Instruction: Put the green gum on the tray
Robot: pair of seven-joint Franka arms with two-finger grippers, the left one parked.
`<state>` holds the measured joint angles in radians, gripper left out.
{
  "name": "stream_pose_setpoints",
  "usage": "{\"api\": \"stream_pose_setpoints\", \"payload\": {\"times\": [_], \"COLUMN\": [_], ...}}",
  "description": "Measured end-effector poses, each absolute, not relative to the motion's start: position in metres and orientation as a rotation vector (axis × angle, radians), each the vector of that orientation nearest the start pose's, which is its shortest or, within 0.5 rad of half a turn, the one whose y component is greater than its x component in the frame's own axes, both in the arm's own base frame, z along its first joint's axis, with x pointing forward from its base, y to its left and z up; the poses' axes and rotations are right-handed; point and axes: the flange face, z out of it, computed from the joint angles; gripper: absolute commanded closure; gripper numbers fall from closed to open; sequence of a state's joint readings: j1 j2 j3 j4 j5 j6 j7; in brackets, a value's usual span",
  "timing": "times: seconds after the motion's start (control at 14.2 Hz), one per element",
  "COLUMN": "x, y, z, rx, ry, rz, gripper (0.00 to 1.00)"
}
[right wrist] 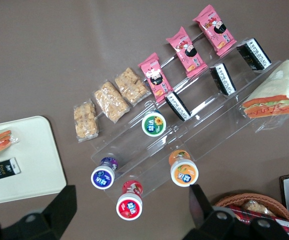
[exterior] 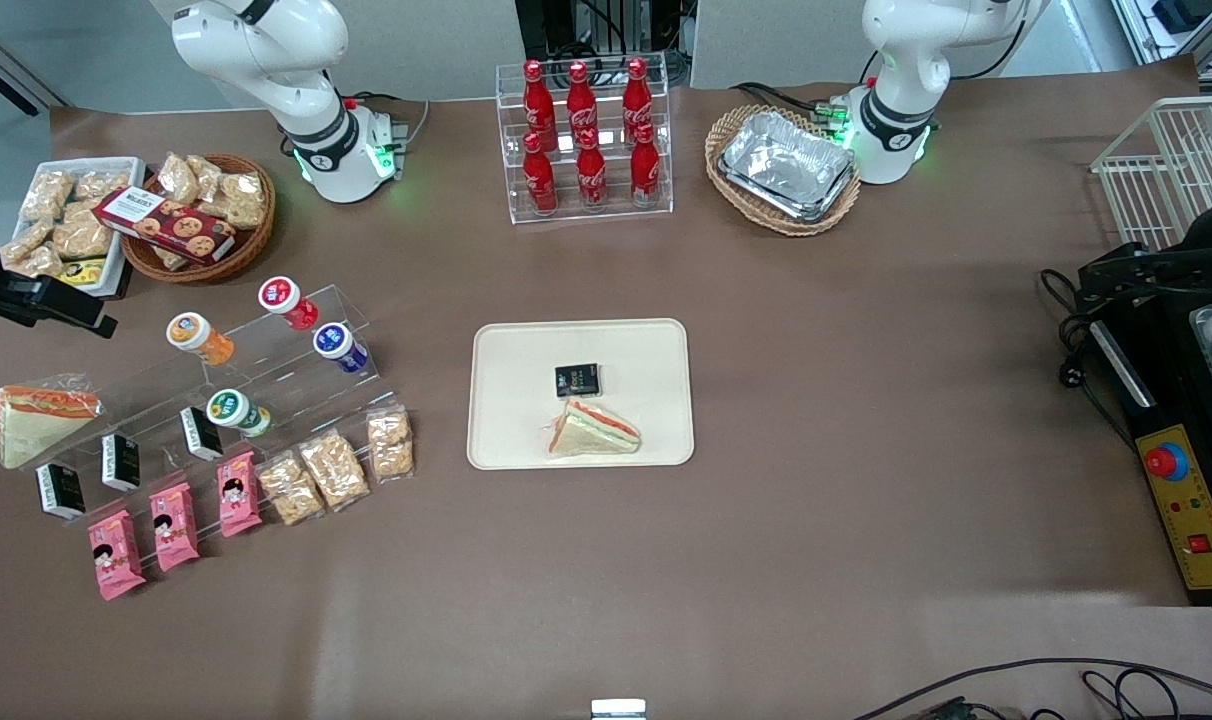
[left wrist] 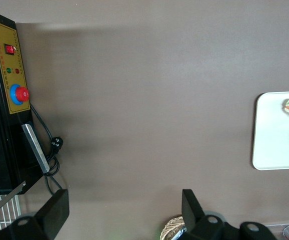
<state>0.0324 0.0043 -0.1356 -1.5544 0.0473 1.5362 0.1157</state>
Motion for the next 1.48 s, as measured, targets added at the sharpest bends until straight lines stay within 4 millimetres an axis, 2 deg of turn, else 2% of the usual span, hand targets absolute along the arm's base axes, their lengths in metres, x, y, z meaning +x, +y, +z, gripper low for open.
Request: {"api": "stream_pose_setpoints", "payload": {"times": [0.63, 0.77, 1.05, 1.27, 1.48], "x": [0.55, 0.546, 0.542, 0.539, 0.534], "y": [-0.05, -0.046, -0.045, -0.047, -0.048], "z": [0.628, 0.624, 0.609, 0.586, 0.563], "rx": [-3.077, -3.078, -3.075, -3.071, -3.071], "ry": [0.329, 0.317, 0.314, 0.318, 0.293], "rz": [0.034, 0.081, 0.157, 0.184, 0.126], "gripper": [0.0, 0.0, 0.0, 0.0, 0.0]}}
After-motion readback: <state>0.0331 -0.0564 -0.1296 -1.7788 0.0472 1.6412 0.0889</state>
